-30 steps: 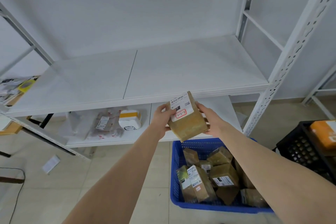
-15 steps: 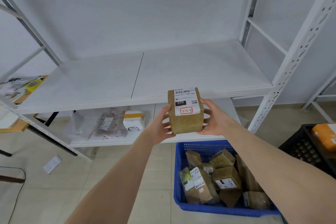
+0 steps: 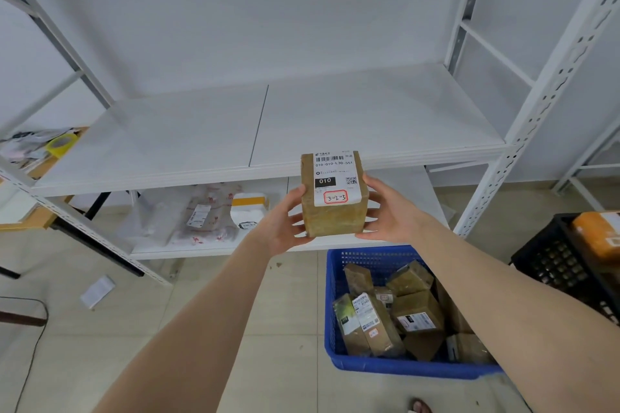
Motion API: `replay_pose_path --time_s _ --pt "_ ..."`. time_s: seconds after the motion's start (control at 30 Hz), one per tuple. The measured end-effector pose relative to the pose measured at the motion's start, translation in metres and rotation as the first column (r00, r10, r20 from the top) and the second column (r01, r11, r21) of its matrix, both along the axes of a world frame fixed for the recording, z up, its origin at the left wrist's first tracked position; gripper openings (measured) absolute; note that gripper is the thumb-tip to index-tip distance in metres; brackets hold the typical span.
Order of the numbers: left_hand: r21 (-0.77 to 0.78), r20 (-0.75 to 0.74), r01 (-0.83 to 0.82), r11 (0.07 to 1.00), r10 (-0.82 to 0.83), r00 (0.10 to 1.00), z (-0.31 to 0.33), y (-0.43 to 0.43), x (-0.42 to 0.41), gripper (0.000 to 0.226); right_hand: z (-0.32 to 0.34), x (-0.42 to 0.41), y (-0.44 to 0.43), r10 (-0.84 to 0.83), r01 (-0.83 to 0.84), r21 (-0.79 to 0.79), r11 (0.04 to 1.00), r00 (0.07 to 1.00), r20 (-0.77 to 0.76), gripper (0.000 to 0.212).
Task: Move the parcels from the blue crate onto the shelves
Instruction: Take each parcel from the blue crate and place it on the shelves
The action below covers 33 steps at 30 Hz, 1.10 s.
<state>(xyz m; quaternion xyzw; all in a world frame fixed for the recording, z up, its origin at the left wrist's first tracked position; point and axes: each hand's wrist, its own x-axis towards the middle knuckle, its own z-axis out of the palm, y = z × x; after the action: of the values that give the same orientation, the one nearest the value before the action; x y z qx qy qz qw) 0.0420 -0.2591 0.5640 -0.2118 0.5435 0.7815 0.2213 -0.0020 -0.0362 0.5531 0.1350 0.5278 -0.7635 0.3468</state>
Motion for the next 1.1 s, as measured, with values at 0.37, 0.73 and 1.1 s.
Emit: replay_pose_path --time_s 0.37,0.73,1.1 --pt "-0.04 -0.001 0.009 0.999 -0.009 1.0 -0.004 -0.001 0.005 0.035 -0.013 0.006 0.001 0.014 -0.014 -0.025 1.0 1.0 -0.002 0.047" --pt "-0.074 -0.019 -0.05 0.996 0.049 0.999 0.011 0.008 0.013 0.061 -0.007 0.002 0.005 0.054 -0.055 -0.071 0.996 0.998 -0.024 0.057" --pt "-0.106 -0.06 -0.065 0.992 0.059 0.996 0.028 -0.034 0.001 0.067 0.012 -0.015 -0.036 0.063 -0.066 -0.087 0.994 0.997 -0.045 0.061"
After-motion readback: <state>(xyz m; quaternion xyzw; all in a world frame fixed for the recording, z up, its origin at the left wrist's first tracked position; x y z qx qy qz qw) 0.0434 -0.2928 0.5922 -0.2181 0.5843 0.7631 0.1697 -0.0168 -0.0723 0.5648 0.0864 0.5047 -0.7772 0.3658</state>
